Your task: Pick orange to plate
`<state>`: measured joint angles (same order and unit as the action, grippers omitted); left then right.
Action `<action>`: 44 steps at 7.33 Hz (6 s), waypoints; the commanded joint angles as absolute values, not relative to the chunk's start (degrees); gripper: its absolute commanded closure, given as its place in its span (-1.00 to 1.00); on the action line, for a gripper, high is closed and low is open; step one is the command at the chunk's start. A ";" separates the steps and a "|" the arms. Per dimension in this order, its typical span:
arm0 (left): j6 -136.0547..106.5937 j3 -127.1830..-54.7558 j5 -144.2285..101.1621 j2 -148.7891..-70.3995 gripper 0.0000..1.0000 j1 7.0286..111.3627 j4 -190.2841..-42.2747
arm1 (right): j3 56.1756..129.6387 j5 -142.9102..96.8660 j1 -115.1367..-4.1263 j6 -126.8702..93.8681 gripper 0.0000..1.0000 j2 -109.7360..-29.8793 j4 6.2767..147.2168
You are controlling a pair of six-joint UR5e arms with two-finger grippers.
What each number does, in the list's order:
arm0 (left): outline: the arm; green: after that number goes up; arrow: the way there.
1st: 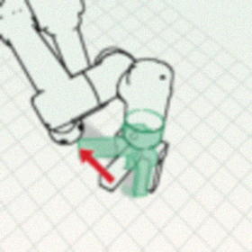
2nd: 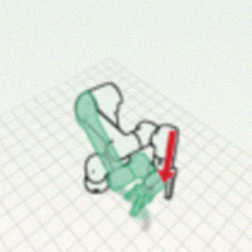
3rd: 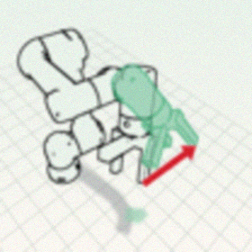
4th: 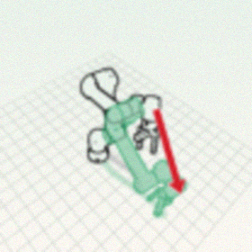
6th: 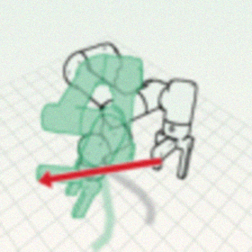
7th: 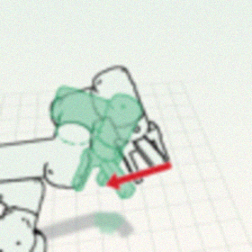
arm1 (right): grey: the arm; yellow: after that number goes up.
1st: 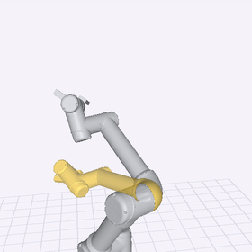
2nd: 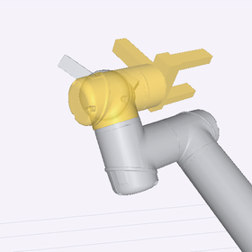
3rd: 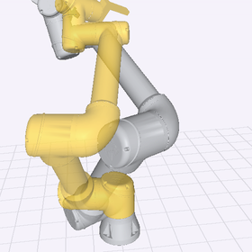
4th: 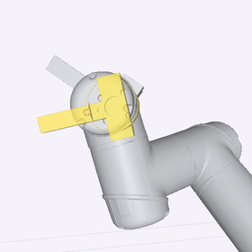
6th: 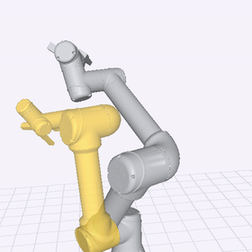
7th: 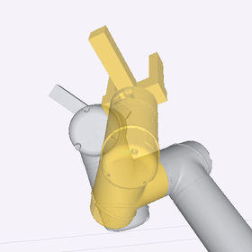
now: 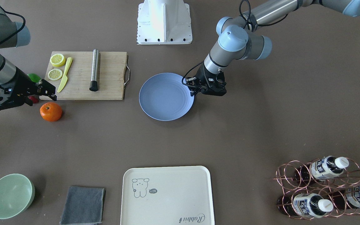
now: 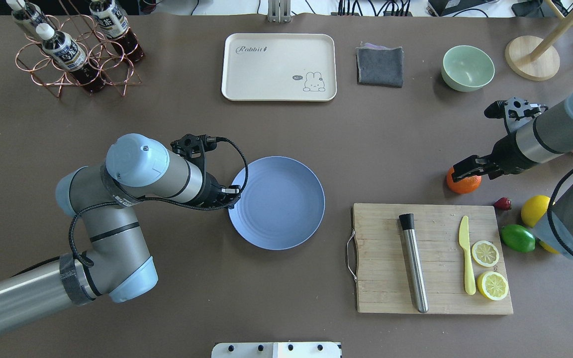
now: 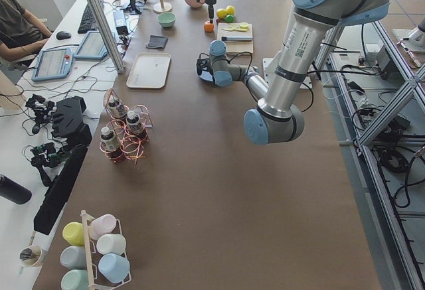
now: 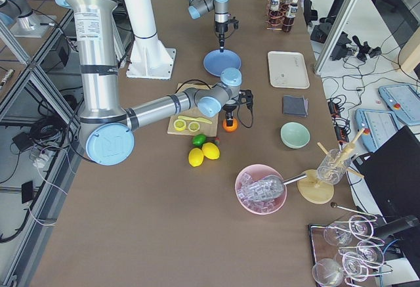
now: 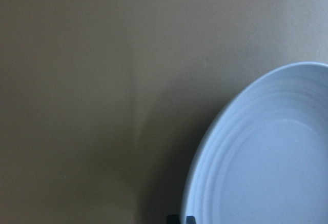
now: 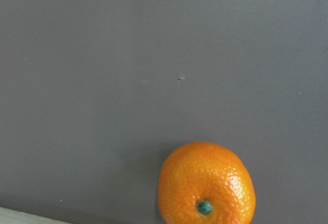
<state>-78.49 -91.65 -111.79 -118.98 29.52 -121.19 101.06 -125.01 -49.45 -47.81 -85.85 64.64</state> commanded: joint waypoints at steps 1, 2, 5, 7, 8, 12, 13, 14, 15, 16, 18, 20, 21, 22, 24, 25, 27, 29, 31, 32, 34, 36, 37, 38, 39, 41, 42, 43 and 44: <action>-78.49 -91.58 -111.62 -118.83 -0.50 29.53 -121.29 | 100.55 -120.51 -45.98 -47.90 -1.00 -85.34 65.21; -78.49 -91.58 -111.62 -118.74 -0.65 29.53 -121.29 | 100.55 -118.84 -44.92 -47.90 -1.00 -85.52 65.48; -78.57 -91.58 -110.74 -118.56 -0.65 29.53 -121.29 | 101.60 -117.86 -47.01 -40.57 -1.00 -85.26 71.68; -79.01 -91.67 -110.66 -118.56 -0.65 29.44 -121.38 | 100.90 -117.25 -46.93 -38.76 -1.00 -84.12 72.60; -79.01 -91.67 -110.57 -118.48 -0.65 29.44 -121.38 | 100.72 -117.16 -46.67 -38.85 -1.00 -83.76 72.77; -78.93 -91.58 -109.25 -118.39 -0.65 29.44 -121.38 | 97.56 -117.16 -45.70 -39.29 -0.93 -81.30 72.42; -79.01 -91.67 -108.99 -118.39 -0.65 29.44 -121.38 | 97.82 -117.42 -45.70 -39.29 -0.05 -81.30 72.42; -79.01 -91.67 -108.98 -118.39 -0.65 29.44 -121.38 | 98.08 -117.77 -45.79 -39.20 0.99 -81.30 72.60; -79.01 -91.67 -108.98 -118.30 -0.65 29.44 -121.38 | 98.26 -118.03 -46.49 -38.94 1.00 -81.21 72.68; -78.93 -92.89 -109.16 -117.95 -0.65 30.05 -121.38 | 100.70 -119.08 -47.19 -39.20 1.00 -81.12 74.25; -74.48 -98.33 -113.60 -111.48 -0.65 35.64 -121.46 | 104.94 -118.48 -45.81 -42.51 1.00 -71.17 87.21; -61.59 -99.23 -122.13 -104.79 -0.65 46.18 -121.38 | 103.98 -114.20 -36.95 -57.68 1.00 -61.39 89.29; -54.30 -98.88 -125.39 -102.50 -0.65 51.19 -120.94 | 102.23 -110.86 -32.91 -63.14 1.00 -57.52 89.47; -47.79 -96.96 -129.34 -100.91 -0.65 55.85 -120.94 | 98.65 -108.13 -29.48 -67.54 1.00 -52.87 89.47; -42.65 -95.27 -133.23 -99.68 -0.65 60.89 -121.03 | 90.65 -104.60 -26.20 -71.89 1.00 -45.47 88.86; -42.63 -95.27 -133.24 -99.58 -0.65 61.08 -121.03 | 89.14 -104.24 -25.32 -73.03 1.00 -44.31 88.86; -42.54 -95.36 -133.33 -98.79 -0.65 61.08 -121.38 | 87.37 -103.01 -24.26 -73.04 1.00 -43.25 88.77; -42.63 -95.71 -134.11 -98.61 -0.68 61.08 -121.46 | 85.35 -100.91 -23.55 -73.21 0.93 -42.63 86.51; -42.63 -95.71 -134.30 -98.61 -0.72 61.08 -121.55 | 85.25 -100.81 -23.47 -73.21 -1.00 -43.06 85.87; -42.63 -95.63 -134.30 -98.61 -0.72 61.08 -121.55 | 85.78 -100.90 -23.47 -73.21 -1.00 -42.89 85.96; -42.63 -95.80 -134.47 -98.79 -0.72 61.17 -121.20 | 89.18 -102.73 -25.65 -73.04 -1.00 -44.02 87.96; -42.45 -96.15 -135.26 -98.44 -0.72 64.14 -120.85 | 102.94 -109.91 -33.00 -66.67 -1.00 -54.51 93.94; -39.67 -96.07 -135.18 -97.05 -0.72 65.29 -120.59 | 106.49 -113.61 -38.27 -58.18 -1.00 -61.02 94.13; -33.37 -96.06 -135.26 -96.07 -0.73 68.00 -118.15 | 107.31 -117.47 -44.50 -49.66 -1.00 -65.52 94.22; -25.22 -96.41 -135.79 -95.98 -0.75 72.73 -112.99 | 108.53 -122.38 -52.04 -43.31 -1.00 -70.87 94.13; -5.81 -96.59 -140.00 -95.28 -0.93 83.35 -100.96 | 109.16 -128.39 -65.59 -19.81 -1.00 -82.91 94.22; 0.20 -97.72 -140.71 -95.19 -0.93 88.02 -95.59 | 107.86 -128.41 -72.18 -6.90 -1.00 -87.75 94.31; 6.18 -97.65 -140.71 -95.10 -0.93 90.85 -91.80 | 103.67 -128.50 -79.55 5.76 -1.00 -89.63 94.31; 10.24 -97.65 -140.45 -93.79 -0.93 91.92 -90.63 | 99.01 -129.54 -85.28 14.50 -1.00 -90.08 94.31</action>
<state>3.83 -97.52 -140.46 -94.85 89.26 -93.82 104.17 -128.56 -77.14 1.15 -88.14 94.29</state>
